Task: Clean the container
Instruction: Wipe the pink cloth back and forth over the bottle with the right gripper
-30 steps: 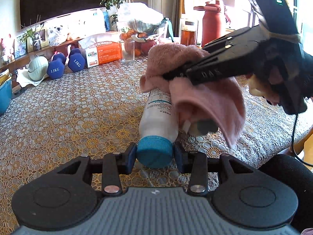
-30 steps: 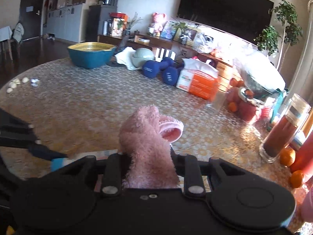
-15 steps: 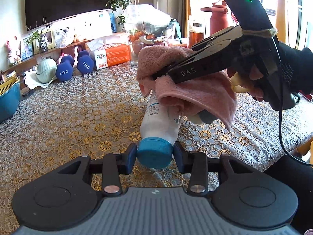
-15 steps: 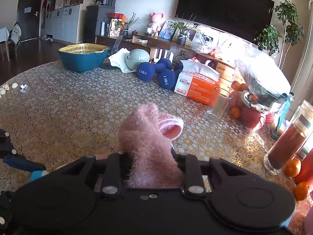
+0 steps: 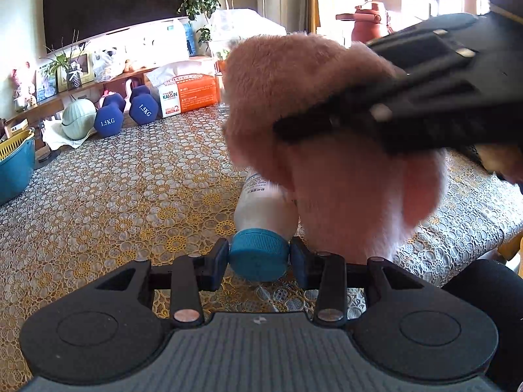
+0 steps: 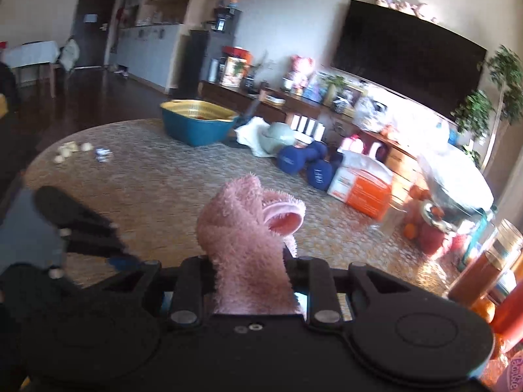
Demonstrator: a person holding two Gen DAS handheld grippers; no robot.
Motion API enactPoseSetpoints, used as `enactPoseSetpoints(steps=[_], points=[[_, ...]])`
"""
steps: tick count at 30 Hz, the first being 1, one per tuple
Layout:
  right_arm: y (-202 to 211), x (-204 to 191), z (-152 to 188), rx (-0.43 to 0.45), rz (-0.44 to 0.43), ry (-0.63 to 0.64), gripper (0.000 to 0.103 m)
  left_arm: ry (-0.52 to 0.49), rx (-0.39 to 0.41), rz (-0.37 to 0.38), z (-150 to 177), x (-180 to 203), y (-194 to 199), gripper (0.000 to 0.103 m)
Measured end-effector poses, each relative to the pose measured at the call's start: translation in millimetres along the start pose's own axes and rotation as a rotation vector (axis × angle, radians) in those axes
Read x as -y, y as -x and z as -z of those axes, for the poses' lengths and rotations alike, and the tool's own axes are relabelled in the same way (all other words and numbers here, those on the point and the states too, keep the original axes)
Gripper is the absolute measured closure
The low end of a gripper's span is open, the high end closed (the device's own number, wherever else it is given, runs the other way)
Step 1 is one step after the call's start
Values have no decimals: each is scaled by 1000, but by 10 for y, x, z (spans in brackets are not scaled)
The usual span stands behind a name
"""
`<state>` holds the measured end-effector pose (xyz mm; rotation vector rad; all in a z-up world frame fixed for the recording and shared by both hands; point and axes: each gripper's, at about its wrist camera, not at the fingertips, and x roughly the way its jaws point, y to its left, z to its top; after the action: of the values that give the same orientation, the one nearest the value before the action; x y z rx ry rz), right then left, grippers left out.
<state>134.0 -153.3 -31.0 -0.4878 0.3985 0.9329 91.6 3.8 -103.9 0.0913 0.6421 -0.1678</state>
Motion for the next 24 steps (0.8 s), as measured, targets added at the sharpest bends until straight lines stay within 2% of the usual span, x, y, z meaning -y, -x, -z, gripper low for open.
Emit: enactPoseSetpoints(steps=[4, 8, 14, 17, 20, 23, 24], points=[[25, -242, 29, -21, -85, -22, 78, -1, 0, -1, 6, 14, 2, 63], [-37, -313, 109, -51, -106, -55, 78, -12, 0, -3, 5, 22, -3, 63], [-162, -288, 188, -81, -90, -71, 77, -13, -1, -2, 5, 24, -1, 63], [-215, -284, 209, -92, -54, -46, 77, -10, 0, -1, 10, 15, -3, 63], [-264, -205, 210, -102, -26, -40, 76, 1, -1, 4, 9, -5, -8, 63], [-310, -82, 178, -104, -48, -49, 76, 17, -3, 11, 4, -33, -22, 63], [-330, -63, 161, -106, -26, -33, 75, 17, -3, 11, 8, -33, -21, 63]])
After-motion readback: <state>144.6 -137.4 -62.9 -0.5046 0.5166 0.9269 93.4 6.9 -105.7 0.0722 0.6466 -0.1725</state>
